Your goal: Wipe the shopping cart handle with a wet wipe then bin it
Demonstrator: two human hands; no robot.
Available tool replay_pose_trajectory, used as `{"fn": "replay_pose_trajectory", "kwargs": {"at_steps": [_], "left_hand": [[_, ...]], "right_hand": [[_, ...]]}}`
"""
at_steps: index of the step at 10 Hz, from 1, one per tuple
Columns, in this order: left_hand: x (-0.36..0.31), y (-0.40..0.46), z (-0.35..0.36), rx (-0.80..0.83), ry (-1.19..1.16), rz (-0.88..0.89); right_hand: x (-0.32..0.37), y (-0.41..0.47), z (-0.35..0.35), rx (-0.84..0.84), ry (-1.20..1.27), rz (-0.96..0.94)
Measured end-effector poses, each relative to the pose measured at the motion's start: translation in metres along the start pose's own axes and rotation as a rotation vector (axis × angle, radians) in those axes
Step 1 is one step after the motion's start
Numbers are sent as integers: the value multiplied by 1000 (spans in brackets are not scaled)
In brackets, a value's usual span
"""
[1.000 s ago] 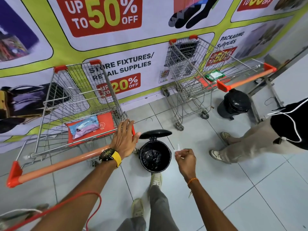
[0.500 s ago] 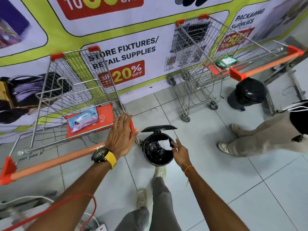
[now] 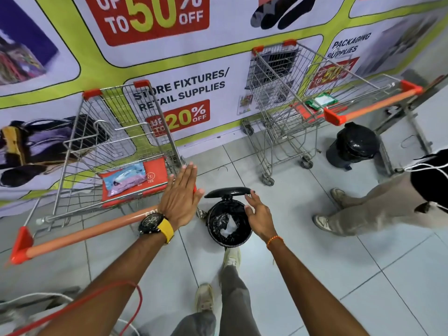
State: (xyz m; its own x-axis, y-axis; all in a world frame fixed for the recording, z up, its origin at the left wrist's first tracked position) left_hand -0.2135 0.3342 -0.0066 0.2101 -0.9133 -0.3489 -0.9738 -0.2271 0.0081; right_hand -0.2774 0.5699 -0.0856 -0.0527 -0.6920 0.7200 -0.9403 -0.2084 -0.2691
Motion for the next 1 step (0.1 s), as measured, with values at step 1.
{"fn": "replay_pose_trajectory", "kwargs": {"at_steps": [1], "left_hand": [[-4, -5, -17, -44, 5, 9]], "right_hand": [[38, -1, -8, -38, -62, -152]]}}
Point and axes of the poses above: each hand's wrist, its own y-axis towards the middle knuckle, its own z-axis out of the palm, x = y × z, the point moved 8 cm from there along y, towards the middle knuckle, and after that the axes turned 9 degrees about -x, right-handed, at the moved point
